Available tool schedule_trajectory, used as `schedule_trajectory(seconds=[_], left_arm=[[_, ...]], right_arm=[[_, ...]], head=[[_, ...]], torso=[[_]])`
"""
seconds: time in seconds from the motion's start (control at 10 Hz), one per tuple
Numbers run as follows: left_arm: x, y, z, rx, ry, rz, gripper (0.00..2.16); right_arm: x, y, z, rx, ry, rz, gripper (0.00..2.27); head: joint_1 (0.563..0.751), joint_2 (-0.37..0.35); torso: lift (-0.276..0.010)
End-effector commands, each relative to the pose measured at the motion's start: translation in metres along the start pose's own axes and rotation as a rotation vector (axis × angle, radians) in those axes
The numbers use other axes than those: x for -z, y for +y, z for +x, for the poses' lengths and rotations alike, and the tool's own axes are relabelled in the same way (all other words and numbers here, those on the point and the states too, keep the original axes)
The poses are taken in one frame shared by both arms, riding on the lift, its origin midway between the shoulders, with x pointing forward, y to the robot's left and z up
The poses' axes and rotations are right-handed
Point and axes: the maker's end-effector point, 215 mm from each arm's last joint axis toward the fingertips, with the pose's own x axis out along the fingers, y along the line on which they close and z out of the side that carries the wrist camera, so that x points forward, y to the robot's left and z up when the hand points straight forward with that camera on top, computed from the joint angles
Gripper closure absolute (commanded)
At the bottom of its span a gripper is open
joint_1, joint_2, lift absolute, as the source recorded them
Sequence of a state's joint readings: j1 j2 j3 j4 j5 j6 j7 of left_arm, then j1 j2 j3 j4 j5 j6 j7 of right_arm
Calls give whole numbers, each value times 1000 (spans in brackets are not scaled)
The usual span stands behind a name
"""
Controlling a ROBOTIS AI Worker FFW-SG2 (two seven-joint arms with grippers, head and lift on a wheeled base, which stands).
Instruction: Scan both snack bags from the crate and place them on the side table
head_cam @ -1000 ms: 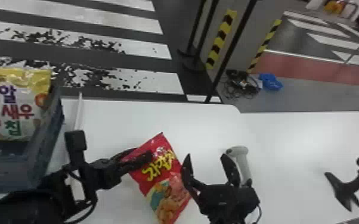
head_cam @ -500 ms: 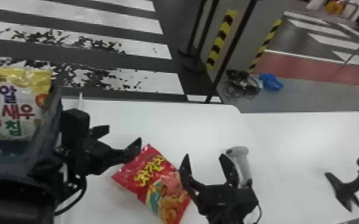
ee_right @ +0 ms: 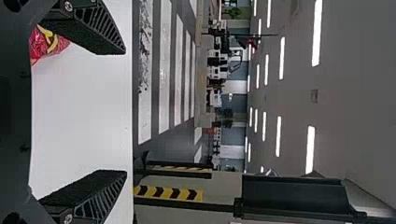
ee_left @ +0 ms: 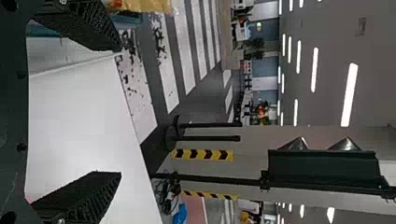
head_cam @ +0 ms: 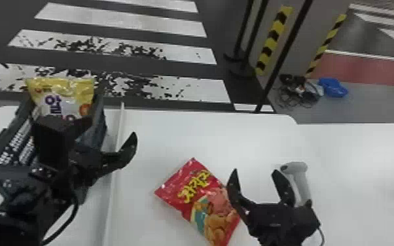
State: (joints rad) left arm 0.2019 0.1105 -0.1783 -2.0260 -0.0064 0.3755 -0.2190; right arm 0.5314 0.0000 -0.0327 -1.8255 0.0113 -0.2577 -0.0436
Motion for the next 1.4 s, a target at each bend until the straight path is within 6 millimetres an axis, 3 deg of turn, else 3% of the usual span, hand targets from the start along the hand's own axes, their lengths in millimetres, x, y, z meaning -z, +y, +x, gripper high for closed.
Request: schedule_trajectory(seconds=[0.0,0.3,0.5,0.8,1.1,1.3], left_arm=[[-35,16,-22,-25,-139,35,33],[-53,54,-65,-120,-279,68,33],[-38,72,-88,-152,-265,54,33],[-18,80,-112,-162,-249,12,36],[-14,83,-127,-174,-255,1,36],[-7,82,-129,-172,-243,-8,49]], right_arm=[[1,1,2,-3,5,10,73],[6,4,9,-37,58,34,53],[33,7,21,-88,214,96,46],[81,-9,23,-137,497,266,56],[90,-31,15,-170,667,507,66],[92,-22,-3,-254,768,705,53]], head=[[695,-188],[695,-136],[695,-87],[695,-57],[695,-69],[695,-78]], torso=[[-95],[-95],[-95],[-95],[-95],[-95]])
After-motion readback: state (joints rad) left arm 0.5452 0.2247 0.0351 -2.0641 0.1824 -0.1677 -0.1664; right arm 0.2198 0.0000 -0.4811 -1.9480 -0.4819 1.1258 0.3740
